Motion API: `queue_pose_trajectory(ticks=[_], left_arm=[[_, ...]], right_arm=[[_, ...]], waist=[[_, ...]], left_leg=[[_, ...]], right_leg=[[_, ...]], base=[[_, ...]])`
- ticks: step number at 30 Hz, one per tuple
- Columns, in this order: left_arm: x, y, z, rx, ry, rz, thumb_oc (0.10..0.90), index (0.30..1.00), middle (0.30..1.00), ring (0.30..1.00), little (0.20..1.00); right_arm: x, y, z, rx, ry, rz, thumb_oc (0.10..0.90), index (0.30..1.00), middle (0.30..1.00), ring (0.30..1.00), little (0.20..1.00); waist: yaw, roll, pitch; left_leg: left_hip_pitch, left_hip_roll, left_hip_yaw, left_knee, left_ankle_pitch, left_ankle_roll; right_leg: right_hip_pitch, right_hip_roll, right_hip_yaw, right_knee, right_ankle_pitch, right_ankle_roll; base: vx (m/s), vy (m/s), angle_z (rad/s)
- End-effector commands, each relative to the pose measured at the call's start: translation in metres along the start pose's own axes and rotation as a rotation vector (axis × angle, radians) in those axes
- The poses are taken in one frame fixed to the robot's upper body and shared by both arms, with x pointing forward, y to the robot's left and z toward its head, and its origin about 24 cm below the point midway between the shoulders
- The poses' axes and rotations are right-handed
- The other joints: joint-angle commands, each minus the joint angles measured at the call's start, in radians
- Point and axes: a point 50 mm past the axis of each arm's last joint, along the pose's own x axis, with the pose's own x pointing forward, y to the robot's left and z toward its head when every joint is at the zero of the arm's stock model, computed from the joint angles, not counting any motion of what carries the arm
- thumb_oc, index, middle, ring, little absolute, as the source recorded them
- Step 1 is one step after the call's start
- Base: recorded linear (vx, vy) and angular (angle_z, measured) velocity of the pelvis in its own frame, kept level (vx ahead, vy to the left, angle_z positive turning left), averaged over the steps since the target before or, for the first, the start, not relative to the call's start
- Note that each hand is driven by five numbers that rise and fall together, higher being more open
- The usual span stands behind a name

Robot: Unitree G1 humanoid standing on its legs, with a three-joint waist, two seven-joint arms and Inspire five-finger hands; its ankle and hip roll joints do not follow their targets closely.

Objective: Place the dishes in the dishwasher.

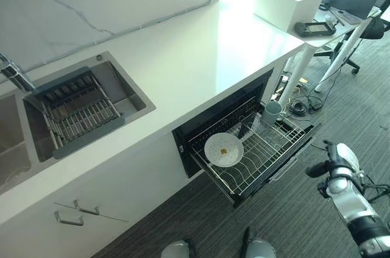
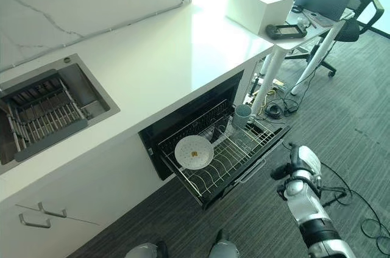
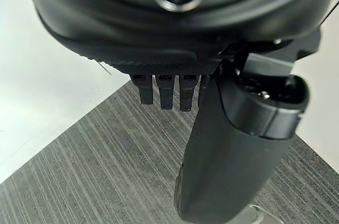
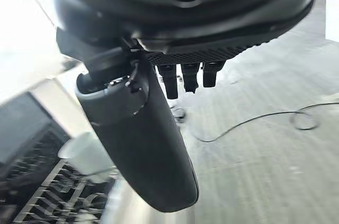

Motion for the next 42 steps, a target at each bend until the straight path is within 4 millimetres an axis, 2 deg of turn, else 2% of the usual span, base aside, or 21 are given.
queue_pose_trajectory(ticks=[1, 7, 9, 10, 12, 16, 25, 26, 27, 29, 30, 31, 32, 33, 34, 35, 42], left_arm=[[-0.001, 0.018, -0.019, 0.048, 0.058, 0.092, 0.800, 0.900, 0.900, 0.900, 0.900], [-0.001, 0.019, -0.013, 0.071, 0.068, 0.108, 0.800, 0.900, 0.900, 0.900, 0.900], [-0.003, 0.012, -0.001, 0.091, 0.069, 0.116, 0.800, 0.900, 0.900, 0.900, 0.900], [-0.004, 0.008, 0.006, 0.102, 0.069, 0.124, 0.800, 0.900, 0.900, 0.900, 0.900], [-0.006, 0.000, 0.021, 0.131, 0.069, 0.152, 0.800, 0.900, 0.900, 0.900, 0.900], [-0.006, -0.007, 0.029, 0.135, 0.087, 0.174, 0.800, 0.900, 0.900, 0.900, 0.900], [-0.008, -0.013, 0.033, 0.110, 0.146, 0.195, 0.800, 0.900, 0.900, 0.900, 0.900], [-0.007, -0.012, 0.032, 0.109, 0.152, 0.196, 0.800, 0.900, 0.900, 0.900, 0.900], [-0.008, -0.012, 0.032, 0.108, 0.157, 0.196, 0.800, 0.900, 0.900, 0.900, 0.900], [-0.008, -0.011, 0.032, 0.110, 0.166, 0.196, 0.800, 0.900, 0.900, 0.900, 0.900], [-0.008, -0.011, 0.031, 0.110, 0.173, 0.199, 0.800, 0.900, 0.900, 0.900, 0.900], [-0.008, -0.011, 0.032, 0.109, 0.173, 0.199, 0.800, 0.900, 0.900, 0.900, 0.900], [-0.008, -0.010, 0.031, 0.107, 0.179, 0.203, 0.800, 0.900, 0.900, 0.900, 0.900], [-0.008, -0.010, 0.031, 0.107, 0.183, 0.205, 0.800, 0.900, 0.900, 0.900, 0.900], [-0.008, -0.009, 0.031, 0.105, 0.189, 0.208, 0.800, 0.900, 0.900, 0.900, 0.900], [-0.008, -0.008, 0.030, 0.107, 0.193, 0.211, 0.800, 0.900, 0.900, 0.900, 0.900], [-0.008, -0.004, 0.028, 0.115, 0.222, 0.222, 0.800, 0.900, 0.900, 0.900, 0.900]], right_arm=[[0.012, -0.042, 0.025, -0.011, -0.074, -0.170, 0.800, 0.900, 0.900, 0.900, 0.900], [0.014, -0.008, -0.020, -0.055, 0.126, -0.033, 0.800, 0.900, 0.900, 0.900, 0.900], [0.013, 0.004, -0.026, -0.062, 0.186, -0.001, 0.800, 0.900, 0.900, 0.900, 0.900], [0.012, 0.010, -0.030, -0.061, 0.219, 0.015, 0.800, 0.900, 0.900, 0.900, 0.900], [0.013, 0.026, -0.044, -0.033, 0.315, 0.066, 0.800, 0.900, 0.900, 0.900, 0.900], [0.015, 0.032, -0.049, -0.033, 0.359, 0.075, 0.800, 0.900, 0.900, 0.900, 0.900], [0.020, 0.031, -0.038, -0.017, 0.371, 0.062, 0.800, 0.900, 0.900, 0.900, 0.900], [0.020, 0.032, -0.038, -0.022, 0.370, 0.064, 0.800, 0.900, 0.900, 0.900, 0.900], [0.021, 0.032, -0.037, -0.018, 0.369, 0.065, 0.800, 0.900, 0.900, 0.900, 0.900], [0.023, 0.032, -0.031, -0.007, 0.360, 0.069, 0.800, 0.900, 0.900, 0.900, 0.900], [0.024, 0.033, -0.027, -0.002, 0.358, 0.076, 0.800, 0.900, 0.900, 0.900, 0.900], [0.024, 0.032, -0.026, 0.004, 0.357, 0.075, 0.800, 0.900, 0.900, 0.900, 0.900], [0.025, 0.032, -0.024, 0.015, 0.357, 0.080, 0.800, 0.900, 0.900, 0.900, 0.900], [0.026, 0.031, -0.023, 0.020, 0.356, 0.082, 0.800, 0.900, 0.900, 0.900, 0.900], [0.027, 0.031, -0.019, 0.047, 0.357, 0.087, 0.800, 0.900, 0.900, 0.900, 0.900], [0.027, 0.031, -0.018, 0.053, 0.358, 0.089, 0.800, 0.900, 0.900, 0.900, 0.900], [0.035, 0.024, 0.010, 0.135, 0.311, 0.080, 0.800, 0.900, 0.900, 0.900, 0.900]], waist=[[0.010, 0.000, -0.023], [0.023, 0.008, -0.020], [0.037, 0.010, -0.015], [0.043, 0.001, -0.013], [0.069, -0.004, -0.019], [0.085, -0.008, -0.020], [0.104, -0.006, -0.021], [0.110, 0.001, -0.025], [0.112, 0.001, -0.025], [0.118, -0.008, -0.022], [0.126, -0.003, -0.028], [0.126, -0.011, -0.025], [0.132, -0.005, -0.030], [0.135, -0.005, -0.031], [0.138, -0.012, -0.027], [0.144, -0.003, -0.030], [0.178, 0.009, -0.035]], left_leg=[[0.148, 0.026, -0.015, -0.117, -0.087, -0.066], [0.165, 0.020, -0.032, -0.117, -0.108, -0.068], [0.170, 0.014, -0.039, -0.117, -0.107, -0.067], [0.157, 0.007, -0.034, -0.117, -0.085, -0.063], [0.151, 0.005, -0.050, -0.117, -0.082, -0.064], [0.154, 0.006, -0.061, -0.117, -0.079, -0.064], [0.150, -0.005, -0.085, -0.117, -0.077, -0.063], [0.164, 0.000, -0.093, -0.117, -0.099, -0.066], [0.166, -0.001, -0.095, -0.117, -0.100, -0.065], [0.160, -0.014, -0.098, -0.117, -0.084, -0.059], [0.172, -0.012, -0.111, -0.117, -0.105, -0.061], [0.161, -0.020, -0.107, -0.117, -0.087, -0.058], [0.174, -0.017, -0.117, -0.117, -0.107, -0.060], [0.176, -0.019, -0.120, -0.117, -0.108, -0.060], [0.167, -0.029, -0.120, -0.117, -0.090, -0.056], [0.182, -0.022, -0.127, -0.117, -0.110, -0.060], [0.183, -0.037, -0.152, -0.117, -0.106, -0.064]], right_leg=[[-0.067, -0.025, 0.028, 0.059, -0.078, 0.073], [-0.049, -0.026, 0.023, 0.059, -0.085, 0.093], [-0.037, -0.026, 0.017, 0.059, -0.083, 0.093], [-0.046, -0.035, 0.004, 0.059, -0.064, 0.078], [-0.046, -0.039, -0.011, 0.059, -0.059, 0.077], [-0.044, -0.046, -0.029, 0.059, -0.050, 0.079], [-0.043, -0.078, -0.049, 0.059, -0.019, 0.089], [-0.030, -0.071, -0.044, 0.059, -0.031, 0.104], [-0.028, -0.074, -0.047, 0.059, -0.028, 0.105], [-0.033, -0.095, -0.067, 0.059, -0.003, 0.093], [-0.023, -0.091, -0.062, 0.059, -0.011, 0.109], [-0.032, -0.103, -0.074, 0.059, 0.006, 0.094], [-0.022, -0.099, -0.069, 0.059, -0.003, 0.111], [-0.021, -0.102, -0.072, 0.059, 0.000, 0.111], [-0.027, -0.120, -0.089, 0.059, 0.022, 0.097], [-0.016, -0.111, -0.083, 0.059, 0.010, 0.113], [-0.003, -0.159, -0.129, 0.059, 0.040, 0.117]], base=[[0.00, -0.004, -0.05], [0.06, -0.010, 0.02], [0.01, -0.060, 0.03], [-0.03, -0.125, 0.05], [0.02, -0.146, 0.29], [0.07, -0.065, 0.24], [0.08, 0.015, 0.19], [0.16, 0.055, 0.22], [0.10, 0.053, 0.24], [0.07, 0.053, 0.24], [0.08, 0.048, 0.18], [0.17, 0.067, 0.14], [0.08, 0.044, 0.23], [0.10, 0.063, 0.23], [0.08, 0.052, 0.23], [0.09, 0.067, 0.25], [0.08, 0.104, 0.20]])
